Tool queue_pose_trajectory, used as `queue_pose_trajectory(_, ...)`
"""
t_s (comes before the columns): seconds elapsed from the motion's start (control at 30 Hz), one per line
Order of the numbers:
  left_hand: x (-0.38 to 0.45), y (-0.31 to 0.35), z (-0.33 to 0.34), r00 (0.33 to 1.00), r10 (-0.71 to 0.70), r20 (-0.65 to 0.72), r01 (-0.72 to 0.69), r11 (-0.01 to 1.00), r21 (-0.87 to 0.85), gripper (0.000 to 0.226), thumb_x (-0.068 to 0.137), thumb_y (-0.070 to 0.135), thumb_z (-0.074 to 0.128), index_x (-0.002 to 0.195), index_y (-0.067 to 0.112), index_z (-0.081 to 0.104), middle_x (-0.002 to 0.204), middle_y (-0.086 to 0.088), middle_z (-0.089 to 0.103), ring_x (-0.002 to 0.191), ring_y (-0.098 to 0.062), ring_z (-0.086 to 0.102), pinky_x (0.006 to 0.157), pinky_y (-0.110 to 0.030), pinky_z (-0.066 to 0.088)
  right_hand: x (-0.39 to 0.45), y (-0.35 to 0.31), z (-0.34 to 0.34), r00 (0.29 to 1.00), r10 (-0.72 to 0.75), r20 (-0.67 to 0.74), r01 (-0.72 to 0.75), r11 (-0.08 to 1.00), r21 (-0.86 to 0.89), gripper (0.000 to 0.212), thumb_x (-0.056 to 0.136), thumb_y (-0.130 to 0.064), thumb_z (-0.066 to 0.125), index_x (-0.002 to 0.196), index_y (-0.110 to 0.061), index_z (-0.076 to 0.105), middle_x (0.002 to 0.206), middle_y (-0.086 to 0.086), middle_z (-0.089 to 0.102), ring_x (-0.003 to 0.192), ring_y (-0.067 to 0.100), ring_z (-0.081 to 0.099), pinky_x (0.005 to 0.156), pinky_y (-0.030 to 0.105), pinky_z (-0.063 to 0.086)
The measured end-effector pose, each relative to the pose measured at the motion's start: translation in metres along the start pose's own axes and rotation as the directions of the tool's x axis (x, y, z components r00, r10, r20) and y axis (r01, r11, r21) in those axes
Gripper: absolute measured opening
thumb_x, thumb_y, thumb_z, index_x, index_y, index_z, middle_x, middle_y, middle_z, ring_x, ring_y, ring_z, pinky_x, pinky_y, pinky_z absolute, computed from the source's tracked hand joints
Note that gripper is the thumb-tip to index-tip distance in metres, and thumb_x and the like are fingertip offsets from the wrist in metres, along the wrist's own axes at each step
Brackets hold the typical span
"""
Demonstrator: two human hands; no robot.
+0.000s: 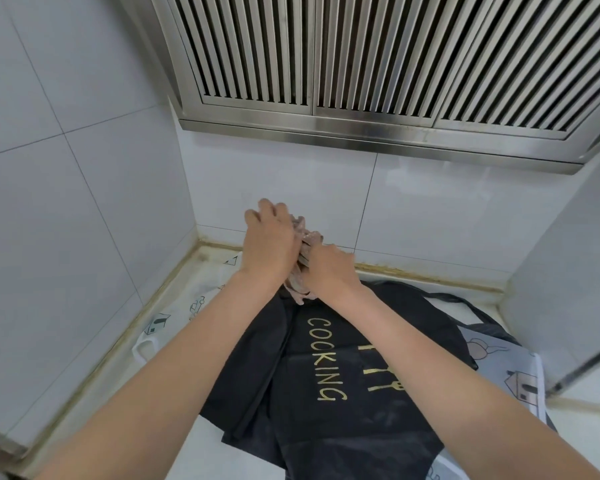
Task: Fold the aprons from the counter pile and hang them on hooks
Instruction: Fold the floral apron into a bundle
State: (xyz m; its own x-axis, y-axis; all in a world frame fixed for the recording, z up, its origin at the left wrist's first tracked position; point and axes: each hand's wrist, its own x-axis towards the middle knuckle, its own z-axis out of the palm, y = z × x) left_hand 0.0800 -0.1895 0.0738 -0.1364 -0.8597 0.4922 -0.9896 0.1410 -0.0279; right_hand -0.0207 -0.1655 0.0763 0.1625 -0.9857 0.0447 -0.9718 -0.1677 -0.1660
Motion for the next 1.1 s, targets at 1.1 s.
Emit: queue_pose_trajectory(1.1,0.001,-0.031,-0.007,0.920,-0.236,0.314,0.390,0.631,-0.670,0.020,0.078,0.001,0.062,0.088,0.017,0.056,0.092,-0.004,0.063,0.085,-0.022,0.060,0.071,-0.031,0.048,0.026,0.036,-0.010,0.946,-0.192,0.260,0.036,0.863,0.504,0.017,0.090,-0.017,0.060,0.076,-0.009,0.056,0.071,0.004,0.064,0.045,-0.001,0.059,0.066,0.021,0.045)
